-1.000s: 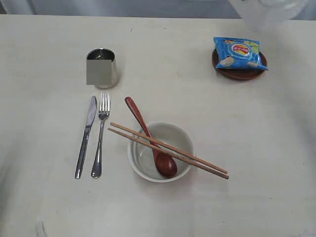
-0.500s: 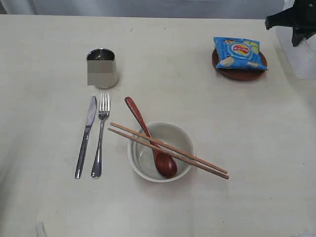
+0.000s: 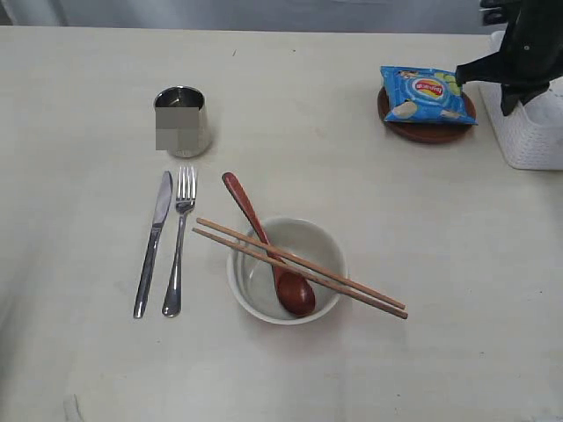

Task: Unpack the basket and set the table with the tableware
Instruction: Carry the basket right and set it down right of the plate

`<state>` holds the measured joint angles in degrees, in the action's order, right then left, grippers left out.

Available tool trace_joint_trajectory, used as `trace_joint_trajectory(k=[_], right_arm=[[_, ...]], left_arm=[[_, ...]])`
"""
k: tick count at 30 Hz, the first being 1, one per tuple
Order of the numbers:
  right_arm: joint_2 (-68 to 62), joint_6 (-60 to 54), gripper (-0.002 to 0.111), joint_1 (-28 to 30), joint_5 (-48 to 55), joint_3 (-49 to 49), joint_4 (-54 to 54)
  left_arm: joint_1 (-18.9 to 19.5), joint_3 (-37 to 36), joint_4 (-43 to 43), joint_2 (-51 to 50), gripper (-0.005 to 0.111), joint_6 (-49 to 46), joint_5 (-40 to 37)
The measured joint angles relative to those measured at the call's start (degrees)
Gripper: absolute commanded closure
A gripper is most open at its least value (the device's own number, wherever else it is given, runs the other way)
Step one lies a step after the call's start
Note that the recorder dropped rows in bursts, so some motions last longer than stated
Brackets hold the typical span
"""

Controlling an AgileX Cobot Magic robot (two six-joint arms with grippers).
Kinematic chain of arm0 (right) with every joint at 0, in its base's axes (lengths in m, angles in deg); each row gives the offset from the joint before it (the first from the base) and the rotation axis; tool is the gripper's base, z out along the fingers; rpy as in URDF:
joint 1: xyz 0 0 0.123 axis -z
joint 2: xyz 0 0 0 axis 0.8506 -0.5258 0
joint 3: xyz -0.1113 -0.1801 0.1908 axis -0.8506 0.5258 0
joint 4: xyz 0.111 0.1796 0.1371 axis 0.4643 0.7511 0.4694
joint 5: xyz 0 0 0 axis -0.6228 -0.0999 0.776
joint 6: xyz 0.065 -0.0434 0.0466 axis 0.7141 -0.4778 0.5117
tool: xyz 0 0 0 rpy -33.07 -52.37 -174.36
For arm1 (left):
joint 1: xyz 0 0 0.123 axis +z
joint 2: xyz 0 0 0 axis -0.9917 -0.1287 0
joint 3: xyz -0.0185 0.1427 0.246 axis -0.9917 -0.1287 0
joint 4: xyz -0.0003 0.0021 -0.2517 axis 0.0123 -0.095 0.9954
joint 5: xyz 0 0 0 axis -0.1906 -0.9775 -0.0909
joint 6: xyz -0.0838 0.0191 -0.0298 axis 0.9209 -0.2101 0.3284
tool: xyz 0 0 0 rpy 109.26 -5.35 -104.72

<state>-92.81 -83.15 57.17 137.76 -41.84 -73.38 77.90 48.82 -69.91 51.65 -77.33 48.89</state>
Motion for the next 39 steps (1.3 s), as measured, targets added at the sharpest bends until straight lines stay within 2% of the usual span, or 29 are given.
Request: trace_joint_trajectory(k=[7,28,39], right_arm=[[-0.13,-0.38,0.109,-3.10,-0.09,0.00,0.25],[-0.15,4.88,0.109,-23.89,-0.52,-0.20,0.63],[0.77,5.92,0.109,-24.65,1.78,0.04,2.98]], left_arm=[[0.00,0.00,0.00,0.00,0.107,0.00,0.00],[0.00,0.00,0.00,0.00,0.107,0.00,0.00],[0.00,0.00,0.00,0.00,0.107,0.00,0.00]])
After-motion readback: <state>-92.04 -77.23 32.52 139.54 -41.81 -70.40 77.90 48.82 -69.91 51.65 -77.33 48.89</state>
